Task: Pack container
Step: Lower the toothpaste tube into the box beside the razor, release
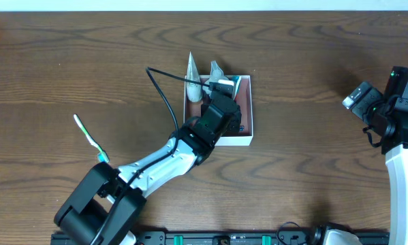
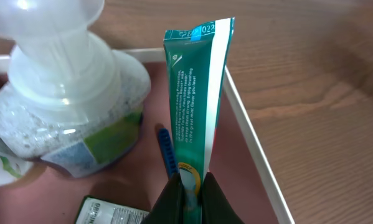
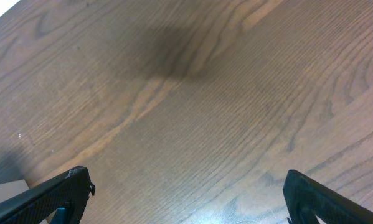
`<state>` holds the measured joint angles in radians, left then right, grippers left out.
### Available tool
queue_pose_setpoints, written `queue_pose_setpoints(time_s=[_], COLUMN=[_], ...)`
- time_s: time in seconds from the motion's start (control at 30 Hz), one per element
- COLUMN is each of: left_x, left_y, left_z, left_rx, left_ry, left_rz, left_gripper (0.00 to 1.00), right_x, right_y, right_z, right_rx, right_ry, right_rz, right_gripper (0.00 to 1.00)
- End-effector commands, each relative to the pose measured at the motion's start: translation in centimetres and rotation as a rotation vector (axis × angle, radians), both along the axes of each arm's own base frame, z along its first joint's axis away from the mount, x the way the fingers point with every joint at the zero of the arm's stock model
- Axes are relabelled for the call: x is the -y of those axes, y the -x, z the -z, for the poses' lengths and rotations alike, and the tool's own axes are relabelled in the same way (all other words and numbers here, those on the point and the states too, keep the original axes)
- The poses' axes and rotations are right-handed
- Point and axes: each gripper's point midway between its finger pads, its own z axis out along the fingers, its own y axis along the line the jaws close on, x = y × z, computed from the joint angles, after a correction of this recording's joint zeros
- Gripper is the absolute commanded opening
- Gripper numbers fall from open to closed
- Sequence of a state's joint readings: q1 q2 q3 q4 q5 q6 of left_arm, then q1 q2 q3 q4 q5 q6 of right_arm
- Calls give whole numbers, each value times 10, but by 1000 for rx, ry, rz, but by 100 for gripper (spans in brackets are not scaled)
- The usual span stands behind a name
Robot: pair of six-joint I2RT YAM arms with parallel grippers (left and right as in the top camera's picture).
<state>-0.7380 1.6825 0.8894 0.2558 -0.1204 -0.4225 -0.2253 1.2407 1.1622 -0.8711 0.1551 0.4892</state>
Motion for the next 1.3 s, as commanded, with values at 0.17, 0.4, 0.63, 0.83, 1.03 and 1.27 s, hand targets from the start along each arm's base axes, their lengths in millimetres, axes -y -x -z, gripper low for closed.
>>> queue_pose_setpoints(time_s=[0.17,0.4,0.63,0.83,1.03,1.27], left_x=[15,22,19,-10,-106,-245], left_y=[-6,-2,0,27,37,43], left_z=[-23,-26,-50,-106,-131,-112], left_rx=[63,72,143,218,190,0], left_ry=[78,84,48,-40,-174,-224], left_rz=[-13,4,51,110,-97,-536], left_gripper=[17,29,33,38,47,52], right_x=[5,5,5,5,5,5], right_y=[1,1,1,1,1,1], right_z=[-5,-5,-5,-5,-5,-5], right_rx=[12,12,12,12,12,12], right_ry=[12,12,12,12,12,12], right_rz=[18,18,18,18,18,18], right_gripper=[99,99,99,99,99,99])
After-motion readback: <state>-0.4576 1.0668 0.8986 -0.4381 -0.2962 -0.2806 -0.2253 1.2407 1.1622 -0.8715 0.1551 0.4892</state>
